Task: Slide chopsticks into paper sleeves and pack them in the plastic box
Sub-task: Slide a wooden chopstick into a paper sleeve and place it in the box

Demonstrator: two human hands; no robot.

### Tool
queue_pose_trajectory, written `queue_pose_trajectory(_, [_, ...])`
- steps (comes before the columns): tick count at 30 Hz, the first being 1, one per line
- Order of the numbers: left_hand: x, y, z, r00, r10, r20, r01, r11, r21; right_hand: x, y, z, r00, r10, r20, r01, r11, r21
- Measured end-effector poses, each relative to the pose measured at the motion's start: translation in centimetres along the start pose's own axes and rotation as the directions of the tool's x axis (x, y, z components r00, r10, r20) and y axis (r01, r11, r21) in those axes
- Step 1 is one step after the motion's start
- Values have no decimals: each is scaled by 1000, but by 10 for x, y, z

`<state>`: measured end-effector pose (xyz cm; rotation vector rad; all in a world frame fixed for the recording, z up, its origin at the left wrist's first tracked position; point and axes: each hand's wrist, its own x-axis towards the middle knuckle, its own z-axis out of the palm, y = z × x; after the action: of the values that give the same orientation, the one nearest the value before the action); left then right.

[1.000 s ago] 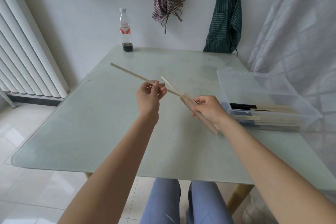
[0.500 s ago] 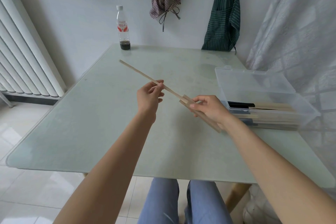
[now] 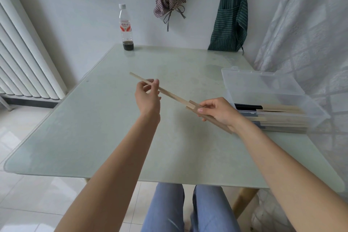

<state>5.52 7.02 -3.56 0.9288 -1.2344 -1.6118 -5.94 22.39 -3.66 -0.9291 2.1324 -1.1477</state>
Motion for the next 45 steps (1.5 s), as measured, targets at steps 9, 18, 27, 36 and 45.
queue_pose_trajectory(9, [-8,-3,1,980,-91,179,111,988,-104,0,-5,5,998,-55,-26,54,998,-28])
queue_pose_trajectory(18, [-4,-2,-4,1000,24,-9,-25,984,-175,2,-14,0,993,-111,-49,101,979,-179])
queue_pose_trajectory(27, [-6,-3,-2,940,337,55,-335,881,335,7,-31,-3,980,-186,-69,168,965,-202])
queue_pose_trajectory(36, [-16,5,3,946,323,40,-324,922,213,-2,-46,-12,951,-276,-139,187,872,-453])
queue_pose_trajectory(45, [-53,-15,71,938,190,291,-269,927,262,-26,0,-74,909,-331,-252,10,624,-782])
